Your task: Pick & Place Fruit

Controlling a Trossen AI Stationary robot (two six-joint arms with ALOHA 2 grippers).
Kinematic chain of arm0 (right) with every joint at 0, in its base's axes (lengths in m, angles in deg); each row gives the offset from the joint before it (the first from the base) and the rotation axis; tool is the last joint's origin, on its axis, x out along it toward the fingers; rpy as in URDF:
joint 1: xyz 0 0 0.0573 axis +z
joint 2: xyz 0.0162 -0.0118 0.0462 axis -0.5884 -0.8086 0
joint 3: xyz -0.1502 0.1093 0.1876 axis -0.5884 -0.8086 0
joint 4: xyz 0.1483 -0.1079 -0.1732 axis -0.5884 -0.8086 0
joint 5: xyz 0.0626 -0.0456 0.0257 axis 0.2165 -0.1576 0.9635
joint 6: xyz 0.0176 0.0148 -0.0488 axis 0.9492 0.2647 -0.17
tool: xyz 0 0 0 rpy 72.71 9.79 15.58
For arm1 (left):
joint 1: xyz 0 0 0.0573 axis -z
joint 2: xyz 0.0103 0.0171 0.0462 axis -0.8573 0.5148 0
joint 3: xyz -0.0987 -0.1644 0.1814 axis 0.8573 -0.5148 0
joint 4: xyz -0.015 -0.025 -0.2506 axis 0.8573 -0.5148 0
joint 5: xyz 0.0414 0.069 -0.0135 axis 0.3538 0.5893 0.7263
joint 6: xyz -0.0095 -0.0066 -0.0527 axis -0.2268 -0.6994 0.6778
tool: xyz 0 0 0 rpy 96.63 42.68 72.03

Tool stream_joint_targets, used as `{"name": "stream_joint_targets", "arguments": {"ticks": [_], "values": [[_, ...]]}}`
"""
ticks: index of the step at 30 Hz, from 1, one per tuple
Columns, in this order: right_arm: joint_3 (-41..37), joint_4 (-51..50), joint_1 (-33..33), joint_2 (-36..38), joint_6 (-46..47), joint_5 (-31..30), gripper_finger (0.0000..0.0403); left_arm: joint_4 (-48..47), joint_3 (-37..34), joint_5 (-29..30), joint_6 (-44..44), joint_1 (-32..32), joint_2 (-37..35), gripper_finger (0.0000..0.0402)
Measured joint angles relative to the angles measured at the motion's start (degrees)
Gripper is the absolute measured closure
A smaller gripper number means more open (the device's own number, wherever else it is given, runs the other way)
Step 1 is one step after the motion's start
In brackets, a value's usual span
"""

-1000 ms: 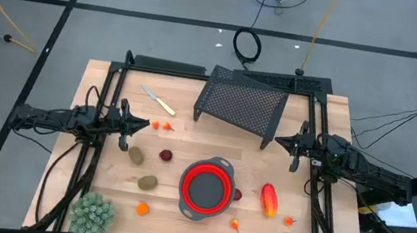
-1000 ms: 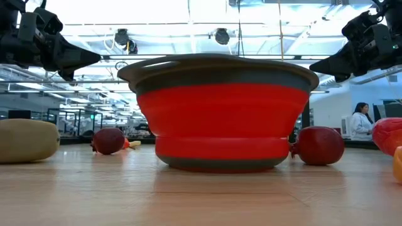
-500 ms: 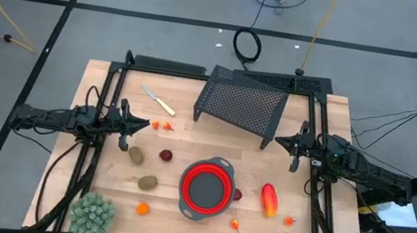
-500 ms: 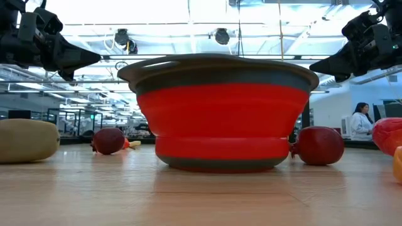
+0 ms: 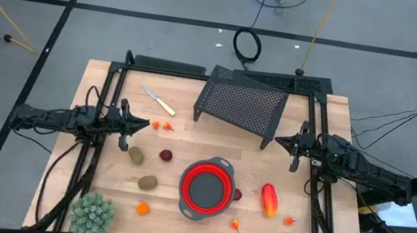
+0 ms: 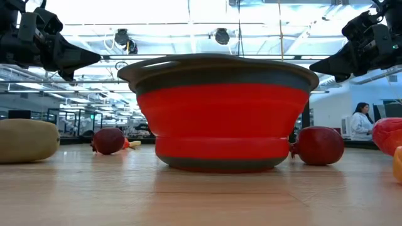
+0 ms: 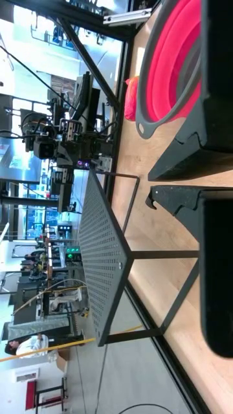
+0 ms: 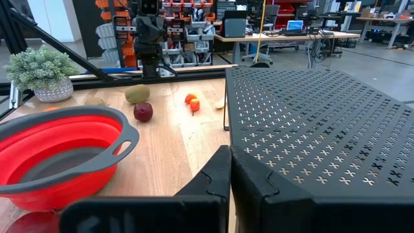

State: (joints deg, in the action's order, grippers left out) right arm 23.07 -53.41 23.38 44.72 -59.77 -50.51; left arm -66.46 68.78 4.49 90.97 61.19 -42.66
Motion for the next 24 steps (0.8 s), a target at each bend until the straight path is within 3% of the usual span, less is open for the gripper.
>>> {"name": "stream_joint_targets", "arguments": {"ticks": [16, 24], "values": [[0.0, 0.0, 0.0, 0.0, 0.0, 0.0, 0.0399, 0.0, 0.0, 0.0, 0.0, 0.0, 0.0, 0.0378], [0.0, 0.0, 0.0, 0.0, 7.6, 0.0, 0.0399, 0.0, 0.0, 0.0, 0.0, 0.0, 0.0, 0.0378]]}}
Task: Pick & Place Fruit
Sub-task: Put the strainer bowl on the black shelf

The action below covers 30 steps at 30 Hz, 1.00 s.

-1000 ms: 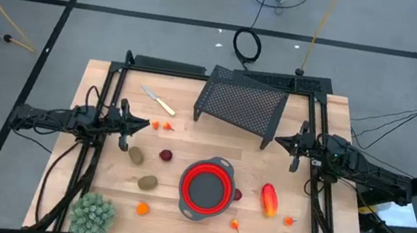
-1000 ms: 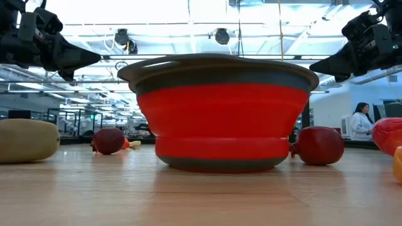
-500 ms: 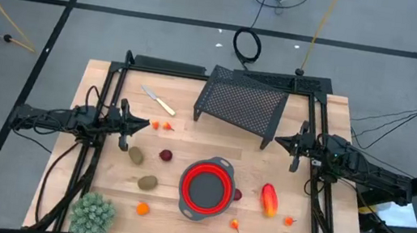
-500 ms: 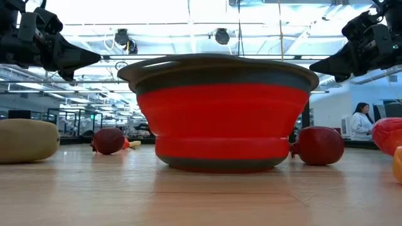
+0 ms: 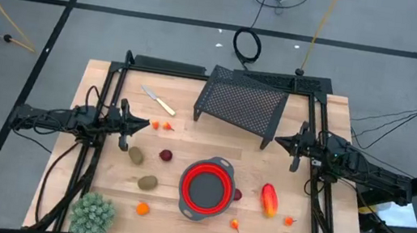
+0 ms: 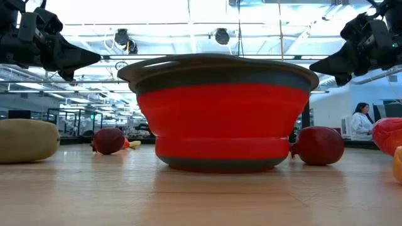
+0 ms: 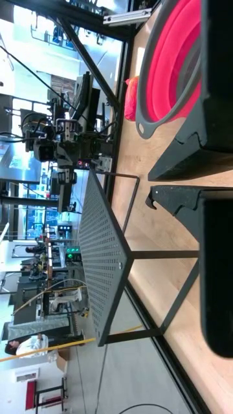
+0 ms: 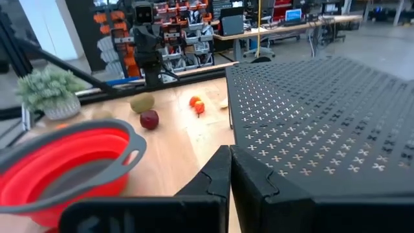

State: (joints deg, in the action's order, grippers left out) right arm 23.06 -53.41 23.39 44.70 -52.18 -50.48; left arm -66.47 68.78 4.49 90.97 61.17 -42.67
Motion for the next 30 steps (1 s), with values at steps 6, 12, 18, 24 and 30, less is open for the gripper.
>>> {"name": "stream_joint_targets", "arguments": {"ticks": [6, 12, 18, 24, 30], "values": [[0.0, 0.3, 0.0, 0.0, 0.3, 0.0, 0.0399, 0.0, 0.0, 0.0, 0.0, 0.0, 0.0, 0.0378], [0.0, 1.1, 0.0, 0.0, 0.3, 0.0, 0.0399, 0.0, 0.0, 0.0, 0.0, 0.0, 0.0, 0.0378], [0.0, 1.1, 0.0, 0.0, -0.2, 0.0, 0.0399, 0.1, 0.0, 0.0, 0.0, 0.0, 0.0, 0.0378], [0.0, 0.8, 0.0, 0.0, -0.7, 0.0, 0.0399, 2.9, 0.0, -0.1, -0.9, 0.0, 0.0, 0.0378], [0.0, 0.8, 0.0, 0.0, -0.7, 0.0, 0.0399, 9.1, 3.2, -0.9, -2.2, 1.0, 2.9, 0.0378]]}}
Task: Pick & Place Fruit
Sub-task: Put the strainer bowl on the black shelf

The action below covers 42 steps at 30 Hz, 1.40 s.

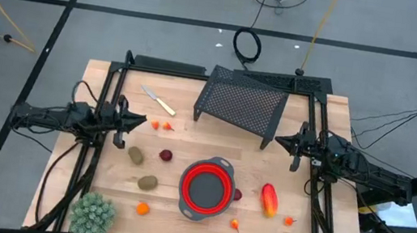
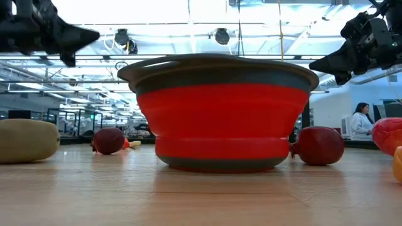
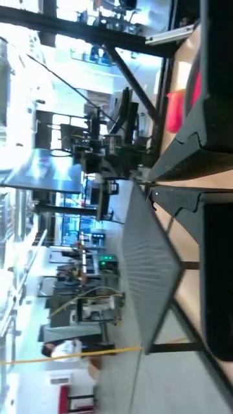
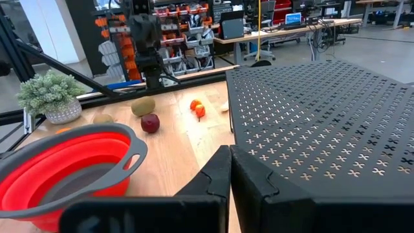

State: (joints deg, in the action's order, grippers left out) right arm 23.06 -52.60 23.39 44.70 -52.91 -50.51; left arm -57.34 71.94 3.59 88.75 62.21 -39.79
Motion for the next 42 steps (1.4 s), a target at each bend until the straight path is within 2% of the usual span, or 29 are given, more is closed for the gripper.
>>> {"name": "stream_joint_targets", "arguments": {"ticks": [4, 9, 15, 19, 27, 34, 38, 42], "values": [[0.0, 0.0, 0.0, 0.0, 0.0, 0.0, 0.0399, -0.9, 6.4, 0.4, -0.8, 1.0, 8.0, 0.0378], [0.0, -0.1, 0.0, 0.0, 0.0, 0.0, 0.0399, -3.1, 17.5, 0.4, -2.2, 1.8, 22.9, 0.0378], [0.0, -0.2, 0.0, 0.0, 0.0, 0.0, 0.0399, -12.9, 32.4, 0.2, 0.8, 2.2, 41.0, 0.0378], [0.0, -0.5, 0.0, 0.0, 0.0, 0.0, 0.0399, -19.7, 41.4, 0.1, 4.6, 2.2, 50.2, 0.0378], [0.0, -0.6, 0.0, 0.0, 0.0, 0.0, 0.0399, -30.6, 56.2, -5.4, 13.5, 2.2, 63.9, 0.0378], [0.0, -0.7, 0.0, 0.0, 0.0, 0.0, 0.0399, -44.7, 67.8, -7.0, 25.3, 2.2, 74.1, 0.0378], [0.0, -1.0, 0.0, 0.0, 0.0, 0.0, 0.0399, -49.6, 71.7, -7.8, 33.0, 2.2, 78.5, 0.0378], [0.0, -1.4, 0.0, 0.0, 0.0, 0.0, 0.0399, -49.9, 72.5, -11.2, 41.1, 2.2, 81.1, 0.0378]]}}
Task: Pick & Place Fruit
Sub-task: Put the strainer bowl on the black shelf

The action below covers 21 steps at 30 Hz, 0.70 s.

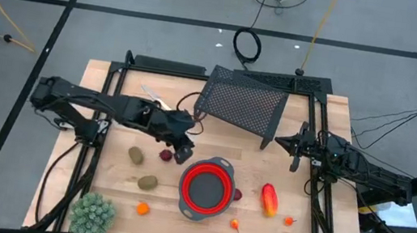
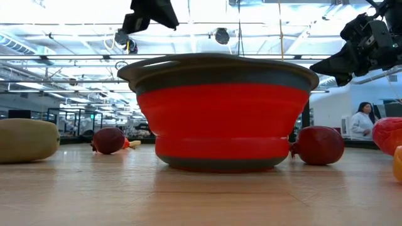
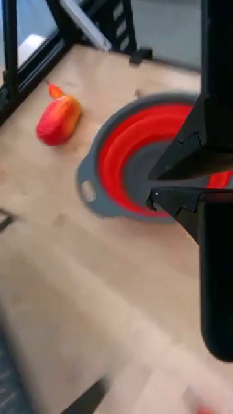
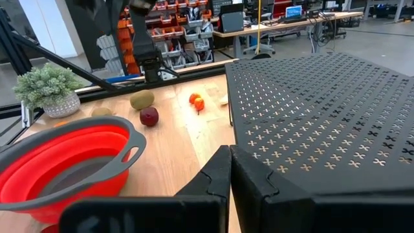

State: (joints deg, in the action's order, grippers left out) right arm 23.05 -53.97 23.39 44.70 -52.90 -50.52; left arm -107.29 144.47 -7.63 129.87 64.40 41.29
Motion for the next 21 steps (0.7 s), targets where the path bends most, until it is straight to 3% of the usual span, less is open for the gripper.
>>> {"name": "stream_joint_targets", "arguments": {"ticks": [3, 8, 21], "values": [[0.0, 0.0, 0.0, 0.0, 0.0, 0.0, 0.0399, 0.0, 0.0, -3.3, 4.4, -0.1, 1.5, 0.0378], [0.0, 0.0, 0.0, 0.0, 0.0, 0.0, 0.0399, 0.1, 0.0, -3.4, 11.9, -0.2, 3.4, 0.0378], [0.0, 0.0, 0.0, 0.0, 0.0, 0.0, 0.0399, 0.3, 0.0, -3.1, 10.1, -0.2, 3.9, 0.0378]]}}
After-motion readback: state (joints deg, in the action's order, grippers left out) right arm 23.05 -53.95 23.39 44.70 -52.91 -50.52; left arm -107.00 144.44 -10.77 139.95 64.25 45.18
